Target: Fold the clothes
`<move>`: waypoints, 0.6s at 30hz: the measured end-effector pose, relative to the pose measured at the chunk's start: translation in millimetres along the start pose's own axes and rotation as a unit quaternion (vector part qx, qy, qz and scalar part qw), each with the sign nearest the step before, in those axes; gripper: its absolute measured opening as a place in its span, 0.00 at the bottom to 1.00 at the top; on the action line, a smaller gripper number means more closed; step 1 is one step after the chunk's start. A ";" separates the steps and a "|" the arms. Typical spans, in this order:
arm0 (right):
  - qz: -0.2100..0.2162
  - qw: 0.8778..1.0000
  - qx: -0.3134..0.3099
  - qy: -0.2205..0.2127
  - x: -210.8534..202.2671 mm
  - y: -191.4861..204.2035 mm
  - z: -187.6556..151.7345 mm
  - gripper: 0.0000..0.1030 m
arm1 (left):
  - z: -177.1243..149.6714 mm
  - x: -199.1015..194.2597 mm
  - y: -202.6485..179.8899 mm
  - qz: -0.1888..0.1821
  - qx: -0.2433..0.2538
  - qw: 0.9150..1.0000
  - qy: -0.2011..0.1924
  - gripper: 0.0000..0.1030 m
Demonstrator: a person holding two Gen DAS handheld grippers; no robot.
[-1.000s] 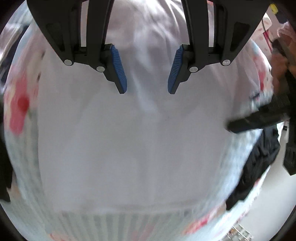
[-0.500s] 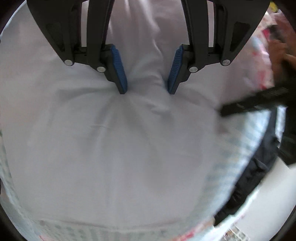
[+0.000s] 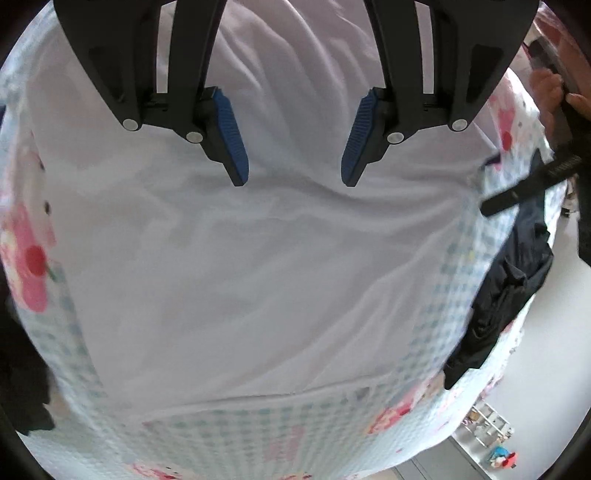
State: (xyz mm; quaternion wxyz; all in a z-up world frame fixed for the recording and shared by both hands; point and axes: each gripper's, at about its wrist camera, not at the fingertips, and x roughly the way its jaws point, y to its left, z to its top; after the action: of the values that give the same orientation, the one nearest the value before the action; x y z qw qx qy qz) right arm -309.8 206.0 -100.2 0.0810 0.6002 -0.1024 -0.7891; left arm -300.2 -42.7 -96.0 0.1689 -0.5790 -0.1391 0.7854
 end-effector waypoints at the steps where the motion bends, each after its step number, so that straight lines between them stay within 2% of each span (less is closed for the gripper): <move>1: -0.006 1.000 0.000 0.019 10.6 -1.4 -6.4 0.52 | -2.4 8.8 -5.1 -0.016 0.011 1.000 0.013 0.35; 3: -0.028 0.998 -0.010 0.057 32.8 -6.5 -23.0 0.51 | -10.9 34.2 -12.4 -0.011 0.038 0.998 0.056 0.35; 5: -0.044 0.997 -0.038 0.054 40.9 -8.9 -34.9 0.49 | -19.0 62.5 -10.0 0.047 0.066 0.991 0.109 0.32; 6: -0.045 0.997 -0.045 0.051 37.2 -8.1 -34.2 0.48 | -20.4 65.8 -6.5 0.060 0.068 0.989 0.119 0.29; 7: -0.046 0.996 -0.051 0.049 33.5 -7.4 -33.4 0.48 | -19.7 59.4 -2.3 0.054 0.060 0.990 0.114 0.28; 10: -0.021 0.999 -0.022 0.030 9.7 -15.4 -25.9 0.49 | -14.5 36.7 10.8 0.027 0.027 0.994 0.098 0.36; 12: -0.007 1.000 0.004 0.028 -3.3 -30.5 -16.8 0.49 | -1.3 22.8 20.7 0.008 0.002 0.997 0.083 0.37; 15: -0.008 0.999 0.030 0.012 -17.3 -57.8 9.9 0.49 | 42.0 17.5 39.5 0.004 -0.027 0.998 0.053 0.43; 18: -0.042 0.998 0.044 -0.023 -26.8 -89.0 51.0 0.50 | 97.0 34.5 58.8 0.015 -0.052 0.998 0.035 0.43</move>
State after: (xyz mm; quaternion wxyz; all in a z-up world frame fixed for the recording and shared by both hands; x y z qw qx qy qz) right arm -352.3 302.0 -85.1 0.0187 0.5886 -0.1133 -0.8003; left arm -408.5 -83.4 -122.0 0.1315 -0.6159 -0.1651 0.7590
